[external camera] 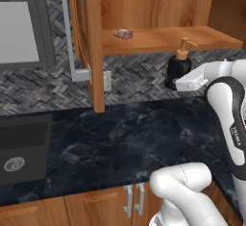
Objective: Locate and retrieve the bar soap and soap dispenser from the cabinet. Place them next to the sink.
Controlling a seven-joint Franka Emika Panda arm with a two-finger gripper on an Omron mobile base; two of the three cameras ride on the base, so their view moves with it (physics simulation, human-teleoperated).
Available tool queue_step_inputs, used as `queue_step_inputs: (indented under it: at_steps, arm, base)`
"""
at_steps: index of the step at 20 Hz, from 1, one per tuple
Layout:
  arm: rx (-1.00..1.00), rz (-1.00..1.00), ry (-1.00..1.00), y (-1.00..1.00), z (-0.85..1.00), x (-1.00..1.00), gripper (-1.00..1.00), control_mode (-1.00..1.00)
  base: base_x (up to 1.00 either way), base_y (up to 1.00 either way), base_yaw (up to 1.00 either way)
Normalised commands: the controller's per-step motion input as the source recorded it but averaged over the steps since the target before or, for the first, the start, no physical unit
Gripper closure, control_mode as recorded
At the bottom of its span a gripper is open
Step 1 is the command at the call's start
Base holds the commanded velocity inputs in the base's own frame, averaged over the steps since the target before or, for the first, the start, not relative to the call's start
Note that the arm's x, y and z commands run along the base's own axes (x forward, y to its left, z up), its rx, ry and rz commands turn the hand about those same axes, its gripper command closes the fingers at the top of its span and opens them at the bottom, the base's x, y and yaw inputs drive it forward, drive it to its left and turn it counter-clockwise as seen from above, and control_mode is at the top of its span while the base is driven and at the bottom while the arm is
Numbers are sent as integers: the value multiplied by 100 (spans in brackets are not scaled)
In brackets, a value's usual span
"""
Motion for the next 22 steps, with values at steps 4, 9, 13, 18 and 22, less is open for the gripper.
queue_step_inputs:
  at_steps: [4, 9, 13, 18, 22]
  arm:
    - [-4, 5, 3, 20, -31, 6, 100, -100]
    - [-10, 5, -2, 9, -32, 10, 100, -100]
    - [-7, 10, -5, 20, -40, 3, 100, -100]
    - [0, 19, -1, 29, -47, 18, 100, -100]
    - [0, 19, 5, 30, -41, 41, 100, -100]
  base:
    - [0, 0, 0]
    - [0, 0, 0]
    - [0, 0, 0]
    - [0, 0, 0]
    - [0, 0, 0]
